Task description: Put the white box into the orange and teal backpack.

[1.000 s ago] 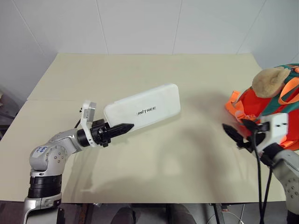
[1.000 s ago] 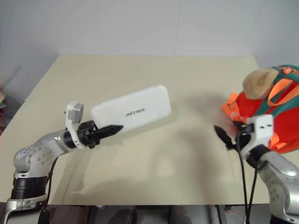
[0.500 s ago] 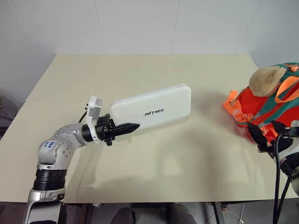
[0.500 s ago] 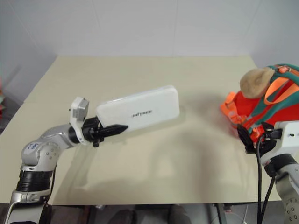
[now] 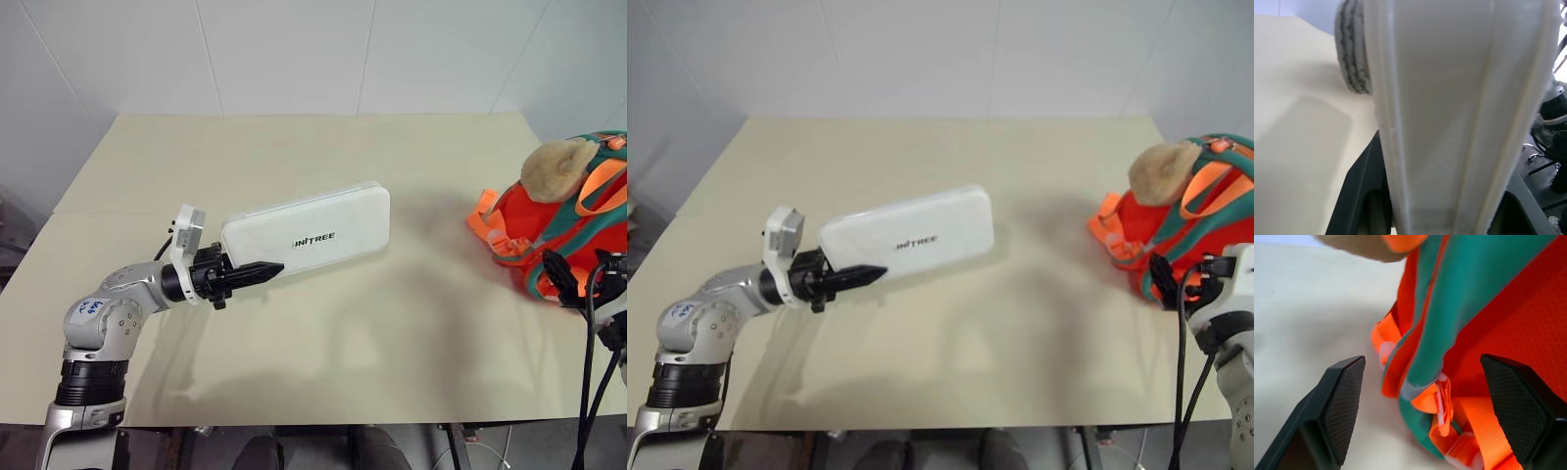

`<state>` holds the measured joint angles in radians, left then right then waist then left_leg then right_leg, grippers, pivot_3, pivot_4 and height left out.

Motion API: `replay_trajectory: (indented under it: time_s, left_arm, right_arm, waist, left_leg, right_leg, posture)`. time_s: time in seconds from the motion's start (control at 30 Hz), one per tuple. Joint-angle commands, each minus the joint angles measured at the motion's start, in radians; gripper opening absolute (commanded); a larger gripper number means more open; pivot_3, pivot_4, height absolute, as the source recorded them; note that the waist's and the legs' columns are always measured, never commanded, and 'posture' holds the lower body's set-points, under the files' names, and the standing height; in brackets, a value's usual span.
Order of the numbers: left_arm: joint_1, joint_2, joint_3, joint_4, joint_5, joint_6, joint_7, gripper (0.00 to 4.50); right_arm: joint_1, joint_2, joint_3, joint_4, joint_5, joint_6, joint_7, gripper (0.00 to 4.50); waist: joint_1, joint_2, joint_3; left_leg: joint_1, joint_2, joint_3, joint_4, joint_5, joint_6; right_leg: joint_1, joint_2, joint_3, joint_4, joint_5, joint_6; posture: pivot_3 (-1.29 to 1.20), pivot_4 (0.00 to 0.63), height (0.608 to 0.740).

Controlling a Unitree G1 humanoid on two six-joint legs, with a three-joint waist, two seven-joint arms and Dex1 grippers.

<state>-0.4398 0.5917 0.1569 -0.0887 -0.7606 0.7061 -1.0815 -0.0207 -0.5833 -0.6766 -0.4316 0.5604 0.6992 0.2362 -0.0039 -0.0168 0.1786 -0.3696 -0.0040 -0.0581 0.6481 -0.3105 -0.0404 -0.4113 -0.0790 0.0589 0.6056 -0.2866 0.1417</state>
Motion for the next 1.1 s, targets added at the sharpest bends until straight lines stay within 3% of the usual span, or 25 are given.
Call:
replay_trajectory:
  time_s: [0.03, 0.43, 0.8, 0.93, 1.1]
  left_arm:
    - [-0.005, 0.011, 0.023, -0.049, -0.047, 0.009, -0.011, 1.44]
    - [0.007, 0.049, 0.045, -0.064, -0.067, 0.022, -0.004, 1.44]
    - [0.036, 0.070, 0.101, -0.066, -0.079, 0.027, 0.025, 1.44]
    - [0.030, 0.086, 0.116, -0.035, -0.063, 0.015, 0.027, 1.44]
    - [0.019, 0.121, 0.139, 0.016, -0.050, 0.000, 0.027, 1.44]
  right_arm:
    - [-0.060, -0.002, 0.001, 0.055, 0.004, -0.035, -0.002, 4.50]
    - [-0.369, 0.002, 0.152, 0.489, -0.063, -0.233, 0.110, 4.50]
    - [-0.490, -0.010, 0.242, 0.684, -0.112, -0.364, 0.238, 0.81]
    - [-0.536, 0.011, 0.284, 0.691, -0.086, -0.348, 0.298, 0.58]
    - [-0.574, 0.068, 0.375, 0.473, 0.123, -0.123, 0.434, 0.58]
  waist:
    - [0.000, 0.000, 0.000]
    - [-0.006, 0.000, 0.000]
    - [-0.023, 0.000, 0.000]
    - [-0.031, 0.000, 0.000]
    - [-0.045, 0.001, 0.000]
  left_leg:
    - [0.000, 0.000, 0.000, 0.000, 0.000, 0.000]
    - [0.000, 0.000, 0.001, 0.000, 0.000, 0.000]
    - [-0.001, 0.000, 0.001, 0.000, 0.000, 0.000]
    - [0.000, 0.000, 0.001, 0.000, 0.000, 0.000]
    - [0.001, 0.002, 0.001, 0.000, 0.001, -0.001]
  right_leg:
    - [0.000, 0.000, 0.000, 0.000, 0.000, 0.000]
    - [0.000, 0.000, 0.000, 0.000, 0.000, 0.000]
    - [-0.001, 0.000, 0.000, 0.003, 0.000, 0.001]
    - [-0.001, 0.000, 0.000, 0.003, 0.000, 0.001]
    - [-0.001, 0.001, 0.000, 0.006, 0.000, 0.000]
  posture:
    - [0.00, 0.150, 0.740]
    - [0.00, 0.150, 0.740]
    - [0.00, 0.150, 0.740]
    - [0.00, 0.150, 0.740]
    - [0.00, 0.150, 0.740]
